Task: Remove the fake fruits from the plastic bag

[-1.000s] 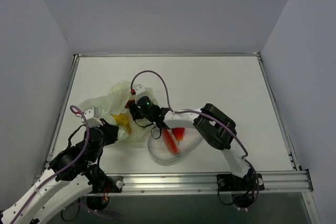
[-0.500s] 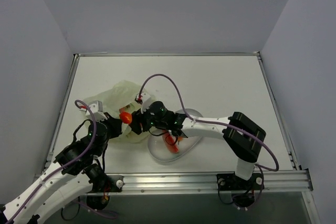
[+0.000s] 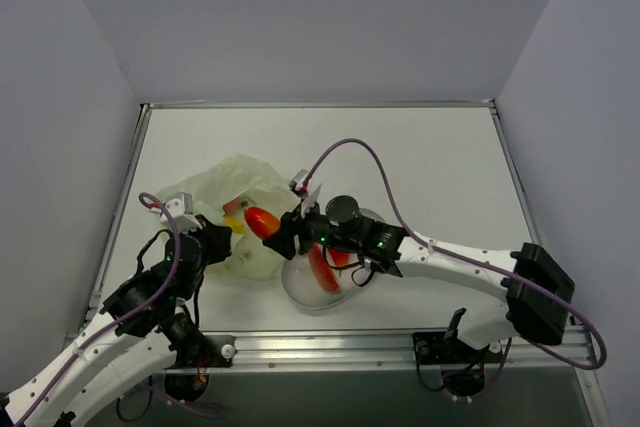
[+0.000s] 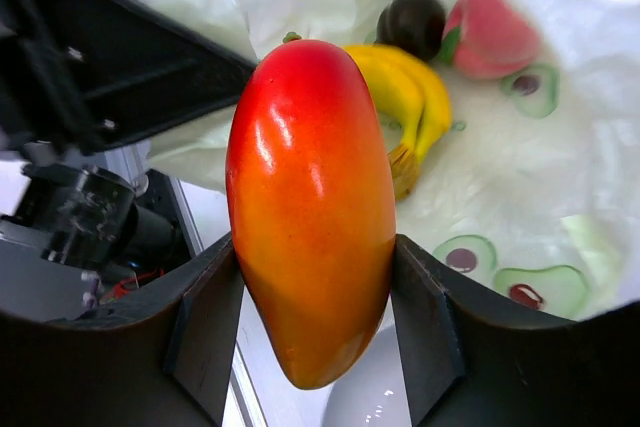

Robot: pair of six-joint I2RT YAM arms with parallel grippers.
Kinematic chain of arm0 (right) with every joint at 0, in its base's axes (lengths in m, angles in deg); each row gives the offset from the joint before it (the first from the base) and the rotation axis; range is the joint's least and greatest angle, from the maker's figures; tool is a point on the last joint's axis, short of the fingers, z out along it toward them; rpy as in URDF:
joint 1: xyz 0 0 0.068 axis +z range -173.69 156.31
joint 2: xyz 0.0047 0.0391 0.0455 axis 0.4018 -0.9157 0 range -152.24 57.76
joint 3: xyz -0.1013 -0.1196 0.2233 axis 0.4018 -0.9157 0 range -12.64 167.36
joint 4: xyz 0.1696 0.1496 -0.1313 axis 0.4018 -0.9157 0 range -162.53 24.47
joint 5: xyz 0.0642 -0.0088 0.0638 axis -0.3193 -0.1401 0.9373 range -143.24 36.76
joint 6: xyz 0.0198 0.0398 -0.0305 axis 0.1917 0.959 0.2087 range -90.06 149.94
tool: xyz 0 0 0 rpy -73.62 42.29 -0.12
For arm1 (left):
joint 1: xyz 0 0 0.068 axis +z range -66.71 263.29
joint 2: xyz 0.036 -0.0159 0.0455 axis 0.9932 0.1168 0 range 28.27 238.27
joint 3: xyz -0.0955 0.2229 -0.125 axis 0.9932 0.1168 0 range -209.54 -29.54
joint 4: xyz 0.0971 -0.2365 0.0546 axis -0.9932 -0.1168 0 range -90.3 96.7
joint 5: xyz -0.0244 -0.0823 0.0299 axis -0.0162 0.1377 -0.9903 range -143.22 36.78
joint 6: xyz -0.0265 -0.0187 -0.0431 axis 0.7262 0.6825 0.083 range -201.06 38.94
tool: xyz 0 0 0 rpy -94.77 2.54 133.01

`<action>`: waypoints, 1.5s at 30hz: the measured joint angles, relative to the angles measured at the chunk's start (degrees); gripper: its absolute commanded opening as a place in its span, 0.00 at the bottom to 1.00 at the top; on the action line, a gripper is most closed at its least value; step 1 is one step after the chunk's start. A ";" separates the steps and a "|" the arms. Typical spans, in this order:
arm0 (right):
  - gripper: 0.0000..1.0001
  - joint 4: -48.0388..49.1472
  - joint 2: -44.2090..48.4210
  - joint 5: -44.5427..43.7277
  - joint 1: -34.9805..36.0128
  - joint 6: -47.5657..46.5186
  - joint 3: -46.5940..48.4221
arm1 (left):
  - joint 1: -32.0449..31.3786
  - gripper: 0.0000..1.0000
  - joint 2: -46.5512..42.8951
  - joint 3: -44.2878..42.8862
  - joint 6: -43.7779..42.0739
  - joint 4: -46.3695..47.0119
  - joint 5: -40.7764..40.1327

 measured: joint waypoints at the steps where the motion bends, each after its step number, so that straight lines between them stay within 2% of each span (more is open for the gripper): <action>1: 0.22 -0.31 2.47 -0.79 -0.15 -0.13 -0.72 | 0.00 0.02 0.00 0.00 0.00 0.00 0.00; 7: 0.20 -4.11 17.09 -8.39 -2.71 -0.24 -5.68 | 0.00 0.02 -0.24 0.00 0.00 0.00 0.04; 13: 0.20 -13.49 25.55 -25.24 -5.68 2.84 -11.56 | 0.00 0.02 -1.36 0.00 0.00 -0.04 0.07; 16: 0.21 -17.88 27.91 -30.77 -7.50 5.18 -14.97 | 0.02 0.02 -1.60 0.00 -0.02 -0.04 0.09; 22: 0.22 -22.58 26.86 -34.95 -9.40 9.20 -19.74 | 0.07 0.02 -1.60 0.00 0.00 -0.09 0.42; 30: 0.27 -23.23 20.52 -37.07 -9.40 11.96 -20.90 | 0.07 0.02 -3.32 0.00 0.02 -1.95 0.55; 33: 0.43 -23.21 18.78 -37.20 -9.40 11.96 -20.90 | 0.07 0.02 -4.13 -0.26 0.04 -3.80 0.52; 34: 0.62 -23.21 18.38 -37.20 -9.40 11.93 -20.90 | 0.07 0.02 -4.24 -0.48 0.04 -4.57 0.52; 35: 0.62 -23.19 17.97 -37.20 -9.40 11.93 -20.90 | 0.07 0.02 -4.28 -0.83 0.04 -5.31 0.52; 36: 0.72 -23.19 17.73 -37.22 -9.40 11.98 -20.90 | 0.07 0.02 -4.44 -1.38 0.07 -6.36 0.52; 37: 0.75 -23.21 17.62 -37.29 -9.40 11.98 -20.90 | 0.07 0.02 -4.48 -1.57 0.09 -6.73 0.52; 43: 0.73 -25.09 19.30 -37.79 -9.18 11.17 -19.76 | 0.07 0.02 -6.43 -2.73 0.26 -9.44 0.24; 44: 0.69 -25.81 19.96 -38.36 -8.85 10.80 -18.91 | 0.07 0.02 -6.60 -2.89 0.26 -9.73 0.20; 45: 0.56 -26.36 20.52 -39.17 -8.02 10.38 -17.73 | 0.07 0.02 -6.71 -3.04 0.26 -10.08 0.17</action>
